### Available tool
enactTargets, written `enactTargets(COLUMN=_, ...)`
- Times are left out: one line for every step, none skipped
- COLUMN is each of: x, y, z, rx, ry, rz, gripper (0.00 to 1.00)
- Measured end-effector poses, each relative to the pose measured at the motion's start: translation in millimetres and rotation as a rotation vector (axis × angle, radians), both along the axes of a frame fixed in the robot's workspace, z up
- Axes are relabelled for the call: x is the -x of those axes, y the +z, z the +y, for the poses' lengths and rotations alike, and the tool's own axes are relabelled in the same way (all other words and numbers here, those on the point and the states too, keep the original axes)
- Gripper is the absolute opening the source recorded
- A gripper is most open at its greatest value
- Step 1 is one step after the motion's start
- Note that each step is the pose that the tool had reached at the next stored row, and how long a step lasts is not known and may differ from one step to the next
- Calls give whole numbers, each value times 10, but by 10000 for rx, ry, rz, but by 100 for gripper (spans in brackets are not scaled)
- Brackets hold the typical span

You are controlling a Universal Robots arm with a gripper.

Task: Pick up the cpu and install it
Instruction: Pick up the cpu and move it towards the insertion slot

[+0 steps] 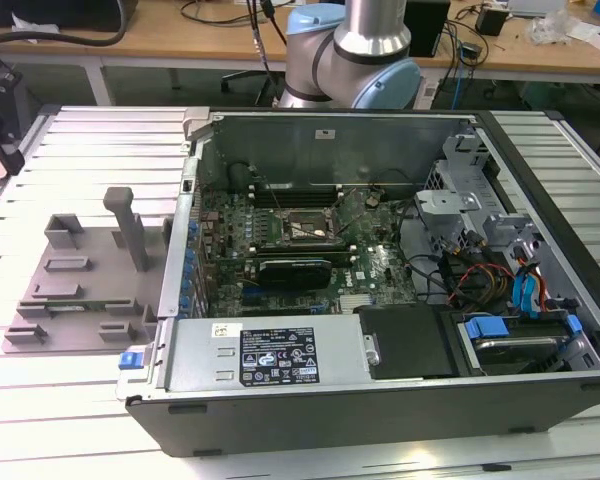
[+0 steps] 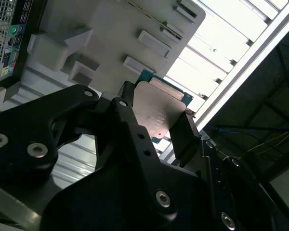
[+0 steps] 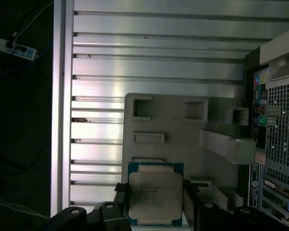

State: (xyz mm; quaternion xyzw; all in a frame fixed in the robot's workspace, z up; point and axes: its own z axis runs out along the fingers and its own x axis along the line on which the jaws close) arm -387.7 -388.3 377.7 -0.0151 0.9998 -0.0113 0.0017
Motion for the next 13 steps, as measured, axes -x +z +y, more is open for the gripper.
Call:
enactTargets(x=-15, y=0, z=0, rx=0, ry=0, rz=0, gripper=55)
enactTargets(x=-63, y=0, z=0, rx=-1, ry=1, rz=0, gripper=55)
enactTargets(x=-106, y=-1, z=0, rx=-1, ry=0, rz=-1, gripper=55)
enactTargets(x=-146, y=-1, z=0, rx=-1, ry=1, rz=-2, gripper=55)
enactTargets(x=-195, y=-2, z=-1, rx=-1, ry=1, rz=-2, gripper=55)
enactTargets(x=-239, y=-1, z=0, rx=0, ry=0, rz=0, gripper=55)
enactTargets(x=-325, y=-1, z=0, rx=-1, ry=0, rz=1, gripper=55)
enactTargets(x=-368, y=-2, z=0, rx=-2, ry=0, rz=1, gripper=55)
enactTargets(x=-414, y=-1, z=-1, rx=-1, ry=1, rz=3, gripper=55)
enactTargets(x=-480, y=-1, z=-1, rx=-1, ry=2, rz=5, gripper=55)
enactTargets(x=-563, y=-2, z=0, rx=-1, ry=0, rz=7, gripper=55)
enactTargets(x=-653, y=-1, z=0, rx=-1, ry=0, rz=9, gripper=55)
enactTargets(x=-737, y=-2, z=-1, rx=-2, ry=2, rz=11, gripper=55)
